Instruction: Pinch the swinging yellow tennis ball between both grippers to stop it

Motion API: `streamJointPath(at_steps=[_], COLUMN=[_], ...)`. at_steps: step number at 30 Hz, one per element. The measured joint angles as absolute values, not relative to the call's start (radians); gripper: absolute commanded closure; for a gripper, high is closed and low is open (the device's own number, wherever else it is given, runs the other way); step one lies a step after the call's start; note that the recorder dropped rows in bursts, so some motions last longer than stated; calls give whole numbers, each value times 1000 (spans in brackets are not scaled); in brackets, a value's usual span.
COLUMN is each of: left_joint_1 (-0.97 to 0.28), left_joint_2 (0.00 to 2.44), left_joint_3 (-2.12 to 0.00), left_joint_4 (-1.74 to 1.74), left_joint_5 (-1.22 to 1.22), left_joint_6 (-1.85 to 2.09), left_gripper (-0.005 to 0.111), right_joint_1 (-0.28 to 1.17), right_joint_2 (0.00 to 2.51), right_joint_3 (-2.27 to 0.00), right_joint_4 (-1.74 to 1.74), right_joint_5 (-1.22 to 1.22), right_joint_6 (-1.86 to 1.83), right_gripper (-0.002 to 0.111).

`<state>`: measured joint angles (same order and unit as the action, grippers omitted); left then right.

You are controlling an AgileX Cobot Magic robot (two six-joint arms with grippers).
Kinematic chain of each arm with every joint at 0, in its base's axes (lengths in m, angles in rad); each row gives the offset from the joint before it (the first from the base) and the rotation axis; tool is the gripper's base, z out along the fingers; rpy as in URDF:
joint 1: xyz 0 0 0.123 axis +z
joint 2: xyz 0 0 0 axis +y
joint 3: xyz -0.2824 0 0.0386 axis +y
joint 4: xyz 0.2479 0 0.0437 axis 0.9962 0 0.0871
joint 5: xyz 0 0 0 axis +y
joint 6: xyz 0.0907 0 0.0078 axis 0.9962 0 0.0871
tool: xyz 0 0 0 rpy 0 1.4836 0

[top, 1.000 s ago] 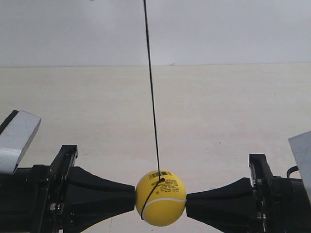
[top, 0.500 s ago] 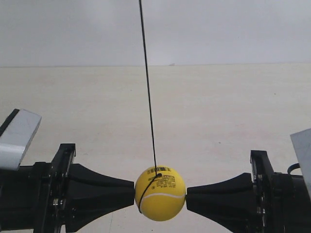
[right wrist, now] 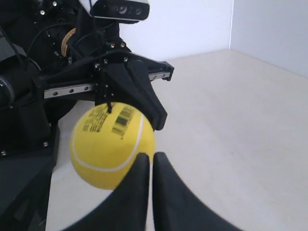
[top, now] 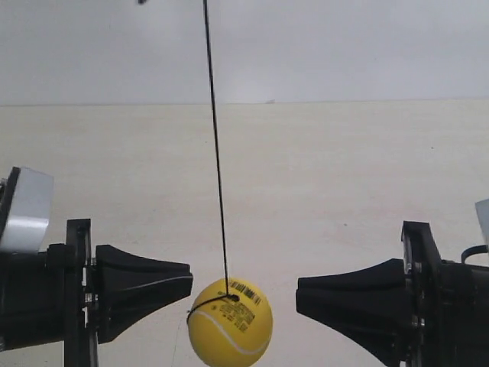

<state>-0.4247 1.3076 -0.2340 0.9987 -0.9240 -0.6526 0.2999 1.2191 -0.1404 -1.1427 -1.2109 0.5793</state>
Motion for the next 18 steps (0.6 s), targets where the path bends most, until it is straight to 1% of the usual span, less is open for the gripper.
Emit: streamJointPath(at_steps=[3,9,13,16,18], left_joint_1=[-425,-425,-425,-425,-425], left_joint_2=[1249,1114,1036,997,1014], left_joint_3=[-221,-205,-201,-192,-190], left_joint_4=[987,896,912,1011,1071], left_joint_5=[-899,-794,-727,-729,-806], left_joint_6=[-653,-674,-713,-788,-826], left_gripper=[102,102,102,102,102], right_joint_1=[300,300,300,300,300], right_joint_2=[1156,991,910,918,978], right_joint_3=[-140,-140,-140,-140,-140], right_joint_4=[-1132,-1125,-1146,-1224,-1229], right_joint_5=[-1196,-1053,-999,-1041,-1063], right_joint_6=[594,675,754,806,799], right_gripper=[108,108,108,108,108])
